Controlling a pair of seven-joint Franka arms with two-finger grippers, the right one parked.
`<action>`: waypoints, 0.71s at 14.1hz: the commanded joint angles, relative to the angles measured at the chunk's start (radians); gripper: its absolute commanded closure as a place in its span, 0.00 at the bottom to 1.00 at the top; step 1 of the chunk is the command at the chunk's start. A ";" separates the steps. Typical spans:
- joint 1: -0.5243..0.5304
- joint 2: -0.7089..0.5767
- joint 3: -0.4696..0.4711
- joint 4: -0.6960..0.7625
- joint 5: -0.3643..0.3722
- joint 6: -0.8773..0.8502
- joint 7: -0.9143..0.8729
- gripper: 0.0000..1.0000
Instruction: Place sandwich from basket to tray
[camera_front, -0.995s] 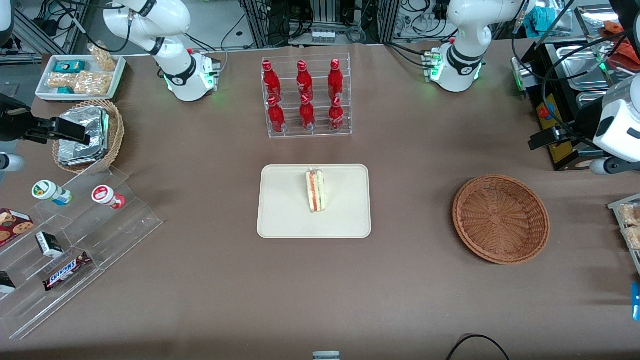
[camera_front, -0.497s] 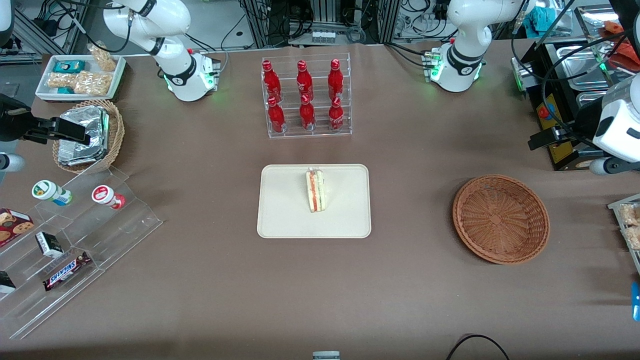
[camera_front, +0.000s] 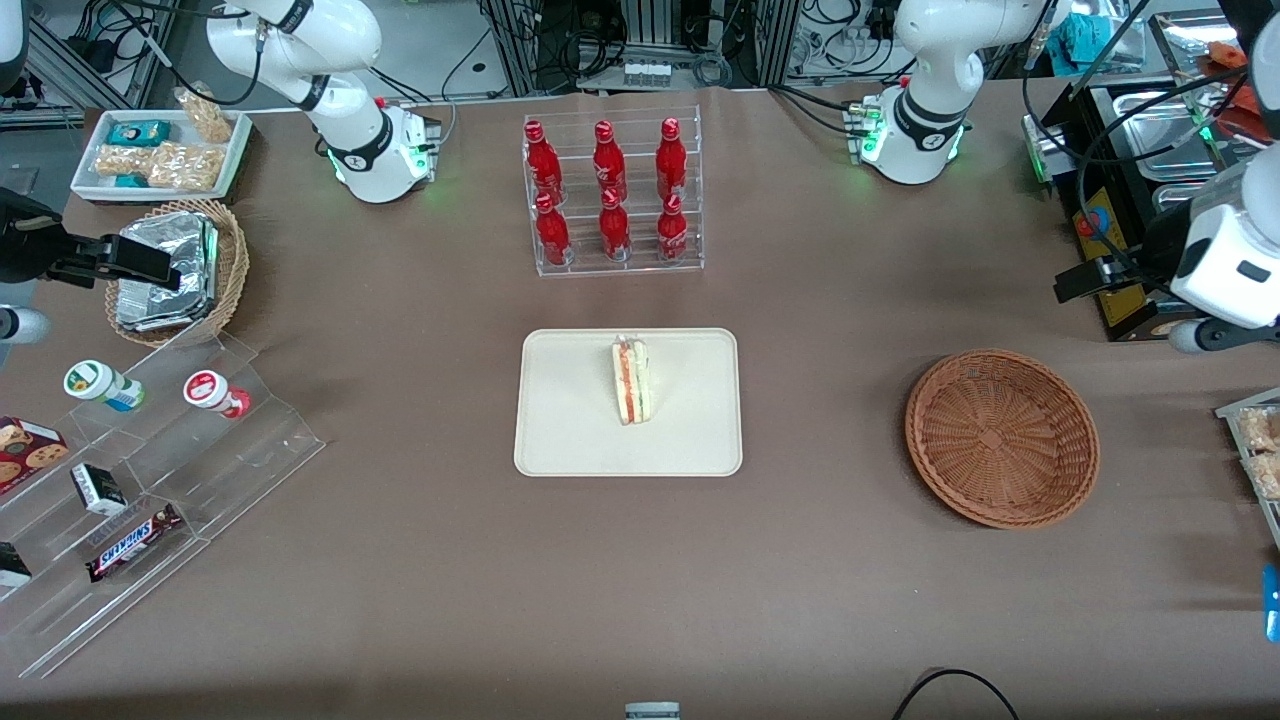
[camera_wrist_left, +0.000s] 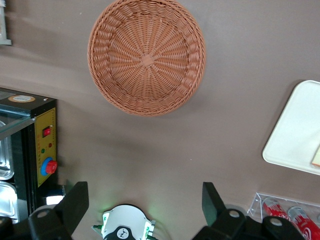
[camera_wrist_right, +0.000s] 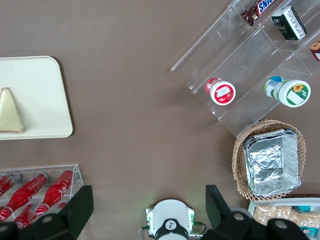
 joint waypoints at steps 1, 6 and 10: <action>0.000 0.011 -0.018 0.023 0.026 -0.002 -0.032 0.00; 0.001 0.011 -0.018 0.025 0.014 -0.002 -0.033 0.00; 0.001 0.013 -0.018 0.025 0.014 -0.002 -0.032 0.00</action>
